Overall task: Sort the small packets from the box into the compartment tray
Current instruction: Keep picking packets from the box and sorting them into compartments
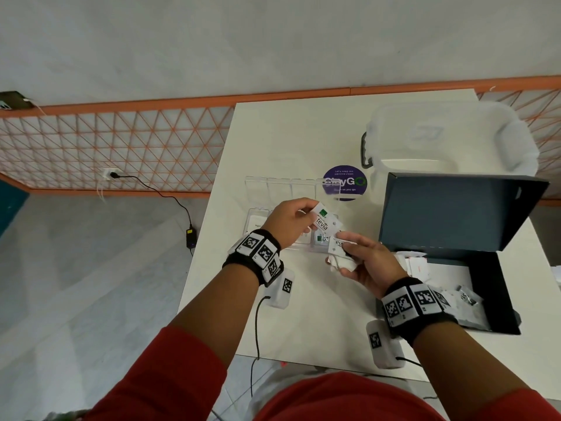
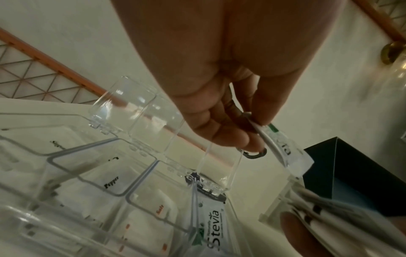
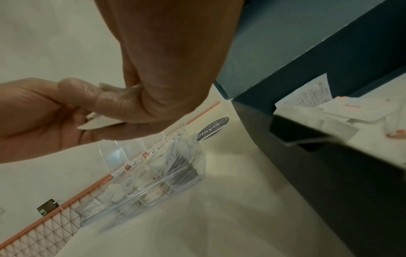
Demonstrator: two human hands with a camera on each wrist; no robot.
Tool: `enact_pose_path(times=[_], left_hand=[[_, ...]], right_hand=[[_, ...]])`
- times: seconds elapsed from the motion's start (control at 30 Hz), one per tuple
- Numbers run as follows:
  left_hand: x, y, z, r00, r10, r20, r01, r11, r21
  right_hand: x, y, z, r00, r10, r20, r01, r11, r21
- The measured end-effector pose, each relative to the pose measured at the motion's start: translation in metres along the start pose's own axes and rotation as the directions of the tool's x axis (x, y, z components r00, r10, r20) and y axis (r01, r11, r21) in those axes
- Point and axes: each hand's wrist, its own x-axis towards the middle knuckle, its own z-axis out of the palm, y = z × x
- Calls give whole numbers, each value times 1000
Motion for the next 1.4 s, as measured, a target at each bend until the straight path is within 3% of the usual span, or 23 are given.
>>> enact_pose_path(times=[0.13,0.37,0.5,0.7,0.93,1.13,1.4], left_hand=[[1,-3,2,1000,-2,-9,2,1000,-7],[15,-8,5,996,-53,-76,63,988,139],[27,-11,15,999,-35,-26,41,955,295],[42,-12,40,992,-8,124,-68,798,598],[46,-20,47,974,37,222,-198,611,766],[43,-30,48,965,112,238,-258,582,771],[42,-32,58,980,120,161,-201,535,821]], right_hand=[[1,-1,1,1000,-4,-6,4,1000,4],[0,-2,-2,1000,-1,-24,1,1000,0],[-4,-2,-9,999,1,-47,-1,1000,2],[-9,-3,-19,997,-12,-73,14,1000,20],[-9,-5,-28,993,-11,-114,13,1000,24],[-7,-7,-27,992,-12,-122,14,1000,12],[-5,-7,-23,993,-15,-118,16,1000,7]])
